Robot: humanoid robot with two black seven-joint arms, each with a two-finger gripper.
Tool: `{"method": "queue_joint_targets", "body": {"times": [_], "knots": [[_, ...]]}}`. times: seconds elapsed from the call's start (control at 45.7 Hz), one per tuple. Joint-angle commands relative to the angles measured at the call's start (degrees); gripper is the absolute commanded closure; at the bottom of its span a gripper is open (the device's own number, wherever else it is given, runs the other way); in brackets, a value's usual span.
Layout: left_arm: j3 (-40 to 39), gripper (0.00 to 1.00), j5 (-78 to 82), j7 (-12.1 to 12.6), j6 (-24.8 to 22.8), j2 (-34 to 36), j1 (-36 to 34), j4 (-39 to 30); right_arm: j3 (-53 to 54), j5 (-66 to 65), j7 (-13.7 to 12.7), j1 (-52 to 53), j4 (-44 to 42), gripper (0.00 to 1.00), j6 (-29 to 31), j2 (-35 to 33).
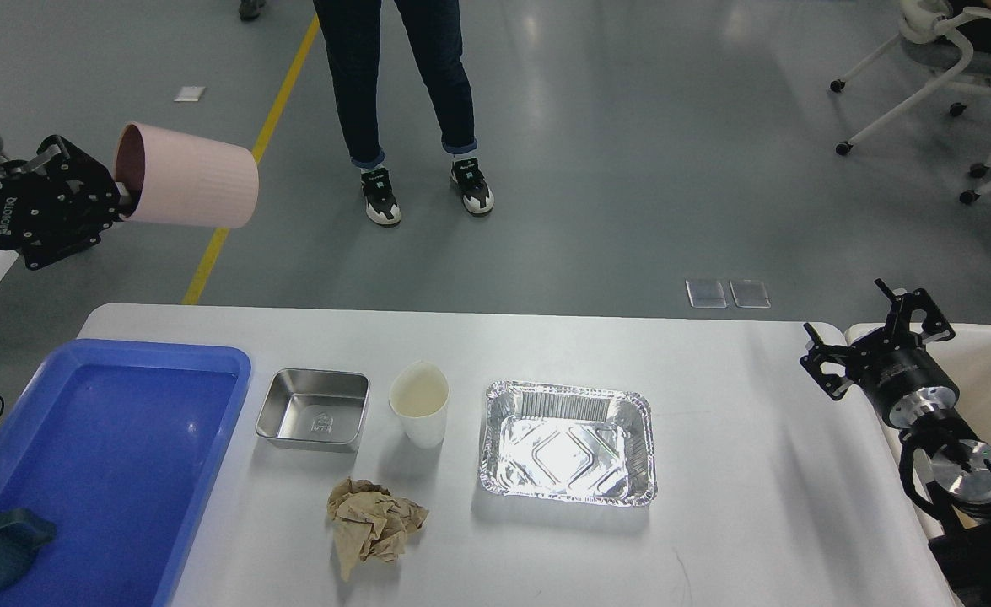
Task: Tidy desktop
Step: 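Lower the pink mug into the blue bin and release it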
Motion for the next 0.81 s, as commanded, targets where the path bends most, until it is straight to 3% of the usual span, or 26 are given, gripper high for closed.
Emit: {"method": "queue_joint_targets", "body": {"times": [0.0,0.153,0.482,0.788], "knots": [[-0.16,1.00,0.52,0.17,0.01,1.28,2.65,-0.06,0.01,0.00,0.01,0.00,0.01,0.00,-0.08,-0.07],[2.56,1.00,1.57,0.87,0.01,4.18,3.97,-0.33,0.01,0.00,0.01,0.00,0.10,0.00,-0.16,-0.07],[9.15,1.00,5.00,9.49,0.01,10.24,3.79,-0.41,0.01,0.00,0.01,0.17,0.10,0.00,-0.16,-0.07],[21.45,1.00,10.89,11.25,0.01,9.81,3.44,-1.65,0.01,0.00,0.01,0.53,0.10,0.00,-0.08,0.02]]}}
